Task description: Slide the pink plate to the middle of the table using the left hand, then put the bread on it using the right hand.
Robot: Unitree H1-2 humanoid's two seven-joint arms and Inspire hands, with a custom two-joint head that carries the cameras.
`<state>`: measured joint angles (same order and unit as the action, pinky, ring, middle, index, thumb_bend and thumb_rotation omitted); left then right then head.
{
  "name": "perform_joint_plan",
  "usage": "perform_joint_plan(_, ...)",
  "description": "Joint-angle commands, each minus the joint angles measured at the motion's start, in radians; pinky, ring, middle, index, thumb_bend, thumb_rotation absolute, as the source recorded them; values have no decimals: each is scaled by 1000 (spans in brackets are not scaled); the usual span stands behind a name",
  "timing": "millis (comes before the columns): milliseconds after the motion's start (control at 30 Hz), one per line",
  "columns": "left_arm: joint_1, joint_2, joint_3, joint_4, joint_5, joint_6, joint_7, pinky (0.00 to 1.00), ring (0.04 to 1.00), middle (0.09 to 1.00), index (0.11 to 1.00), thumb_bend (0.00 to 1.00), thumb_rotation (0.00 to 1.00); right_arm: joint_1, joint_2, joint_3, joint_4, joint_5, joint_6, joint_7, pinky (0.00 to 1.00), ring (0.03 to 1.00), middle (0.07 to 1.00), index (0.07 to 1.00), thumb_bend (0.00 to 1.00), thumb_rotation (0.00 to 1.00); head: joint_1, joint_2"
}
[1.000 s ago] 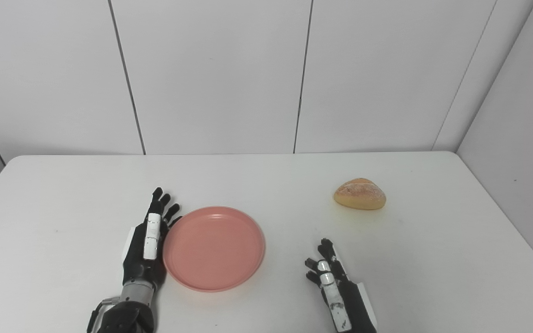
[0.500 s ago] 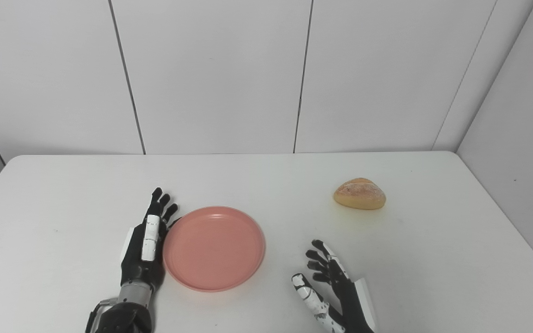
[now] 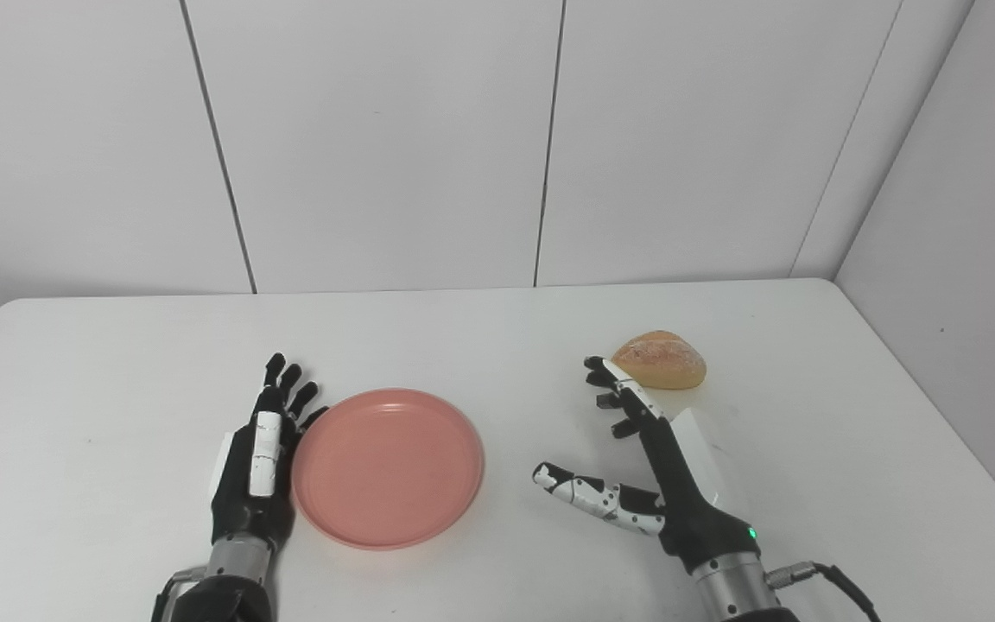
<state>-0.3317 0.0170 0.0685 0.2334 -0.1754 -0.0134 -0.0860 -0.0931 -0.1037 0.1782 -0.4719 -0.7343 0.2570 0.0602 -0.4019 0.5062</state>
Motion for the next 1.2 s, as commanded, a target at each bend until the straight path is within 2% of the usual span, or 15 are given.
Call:
perform_joint_plan(0, -6, -9, -10, 25, -1, -5, -9, 812, 942, 993, 1000, 977, 901, -40, -16, -10, -41, -26, 6, 21, 635, 777, 847, 868, 969, 631, 1, -1)
perform_joint_plan(100, -6, -12, -11, 29, -2, -10, -8, 828, 942, 993, 1000, 985, 899, -100, -68, -36, -48, -33, 16, 79, 634, 778, 850, 872, 990, 583, 5, -5)
perform_joint_plan(200, -6, -14, -11, 32, -2, -9, -6, 851, 940, 990, 1000, 988, 898, -151, -106, -59, -47, -33, 31, 136, 628, 761, 833, 864, 1000, 373, 7, -6)
perform_joint_plan(467, -5, -14, -10, 33, -2, -9, -6, 849, 941, 992, 1000, 989, 903, -304, -250, -66, -44, -98, 106, 366, 621, 789, 865, 843, 1000, 231, 10, -9)
perform_joint_plan(667, -1, -15, -9, 27, -7, 0, -7, 868, 943, 997, 1000, 994, 901, -416, -340, -61, -3, -137, 111, 489, 608, 768, 843, 834, 1000, 246, 11, -20)
perform_joint_plan(800, 4, -14, -10, 24, -6, 0, -9, 860, 942, 1000, 1000, 996, 901, -466, -384, -51, 37, -167, 81, 508, 593, 750, 832, 829, 1000, 264, 13, -25)
perform_joint_plan(933, 7, -16, -8, 24, -8, -3, -8, 877, 939, 997, 1000, 972, 896, -509, -421, -40, 87, -159, 58, 517, 630, 787, 844, 824, 1000, 256, 12, -27)
perform_joint_plan(1167, 11, -19, -8, 22, -9, 1, -8, 876, 931, 993, 1000, 977, 886, -578, -443, -15, 220, -138, 62, 530, 652, 817, 864, 825, 1000, 236, 12, -27)
